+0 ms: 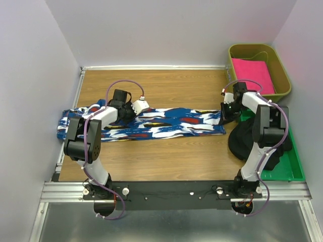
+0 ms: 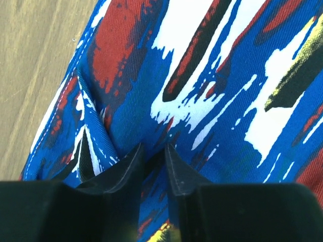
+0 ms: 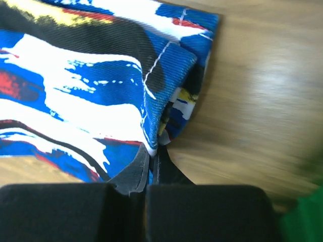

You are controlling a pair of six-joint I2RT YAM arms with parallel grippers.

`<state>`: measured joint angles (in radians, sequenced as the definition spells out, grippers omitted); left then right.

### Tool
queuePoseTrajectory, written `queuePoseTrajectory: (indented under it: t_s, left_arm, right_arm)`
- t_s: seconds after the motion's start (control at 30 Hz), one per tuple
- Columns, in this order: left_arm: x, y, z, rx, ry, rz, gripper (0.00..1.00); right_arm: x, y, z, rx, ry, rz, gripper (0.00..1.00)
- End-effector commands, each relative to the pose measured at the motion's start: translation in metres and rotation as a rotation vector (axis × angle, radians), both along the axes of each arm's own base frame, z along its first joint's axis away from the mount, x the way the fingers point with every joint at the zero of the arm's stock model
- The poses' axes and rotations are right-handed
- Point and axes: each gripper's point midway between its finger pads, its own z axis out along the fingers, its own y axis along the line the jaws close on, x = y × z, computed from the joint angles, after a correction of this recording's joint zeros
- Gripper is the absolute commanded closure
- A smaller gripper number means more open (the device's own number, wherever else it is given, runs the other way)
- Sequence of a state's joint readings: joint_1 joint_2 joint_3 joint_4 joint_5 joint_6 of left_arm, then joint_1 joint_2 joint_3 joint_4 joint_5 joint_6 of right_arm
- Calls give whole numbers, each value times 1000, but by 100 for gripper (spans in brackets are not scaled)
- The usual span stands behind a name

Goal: Fold and stack the mixed laundry pile
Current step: Fold the trousers at the center of the board.

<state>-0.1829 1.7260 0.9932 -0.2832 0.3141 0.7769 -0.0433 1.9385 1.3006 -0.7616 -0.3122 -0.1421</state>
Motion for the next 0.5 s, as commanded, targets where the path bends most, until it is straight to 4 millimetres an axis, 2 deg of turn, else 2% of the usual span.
queuePoseTrajectory:
  t_s: [0.0,0.07,0.1,0.13,0.23,0.27,0.33,0.37,0.4,0.47]
  left_arm:
    - [-10,6,10,-4,22,9,66]
    - [-12,0,20,-39,3,-16,62]
    - [-12,-2,31,-55,-18,-25,60]
    - [-11,-4,39,-73,-32,-29,58]
    - [-12,-13,63,-126,-77,-50,52]
    - [-11,-16,69,-142,-89,-57,46]
    - [-9,-17,80,-157,-107,-50,45]
    - [-5,-18,87,-163,-123,-48,34]
    - [-2,-18,91,-169,-134,-37,33]
    - [6,-16,97,-165,-155,-17,33]
  right_arm:
    - [-30,23,8,87,37,56,99]
    - [-27,11,37,20,-39,45,99]
    - [-24,4,67,-12,-128,40,99]
    - [-25,-3,82,-42,-170,36,99]
    - [-34,-42,127,-160,-265,13,99]
    - [-46,-65,132,-197,-241,-32,99]
    - [-56,-89,147,-244,-254,-25,99]
    - [-67,-99,148,-255,-223,-33,99]
    - [-74,-118,151,-278,-219,-50,99]
    - [-85,-136,152,-317,-201,-65,99]
